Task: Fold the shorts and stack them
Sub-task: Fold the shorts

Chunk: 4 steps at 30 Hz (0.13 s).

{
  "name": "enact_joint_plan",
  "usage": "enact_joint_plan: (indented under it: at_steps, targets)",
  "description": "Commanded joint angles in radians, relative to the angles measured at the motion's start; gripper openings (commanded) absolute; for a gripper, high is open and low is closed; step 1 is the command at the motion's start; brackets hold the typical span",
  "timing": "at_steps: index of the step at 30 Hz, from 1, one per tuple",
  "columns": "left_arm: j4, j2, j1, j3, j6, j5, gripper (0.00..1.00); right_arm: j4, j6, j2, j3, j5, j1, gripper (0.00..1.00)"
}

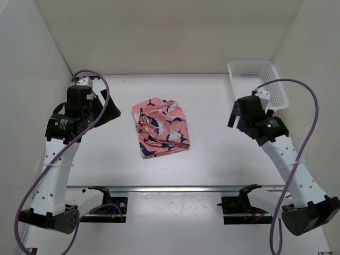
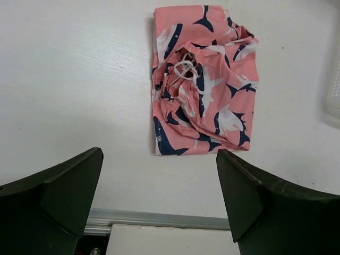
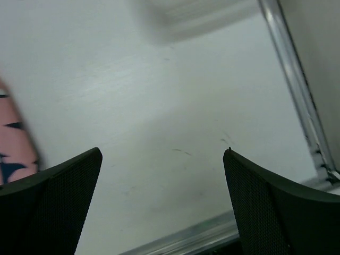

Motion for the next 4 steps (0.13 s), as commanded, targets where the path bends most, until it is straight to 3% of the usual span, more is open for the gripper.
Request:
enact_joint_plan:
  at_steps: [1,4]
  targets:
    - [0.011,-0.045,0.004,-0.031,-0.012,-0.043,1.0,-0.061,-0.004,-0.092,-0.025,0.123,-0.059,0.99]
    - [0.011,-0.077,0.004,-0.04,-0.021,-0.068,1.0,-0.041,-0.026,-0.125,-0.052,0.123,-0.068,0.99]
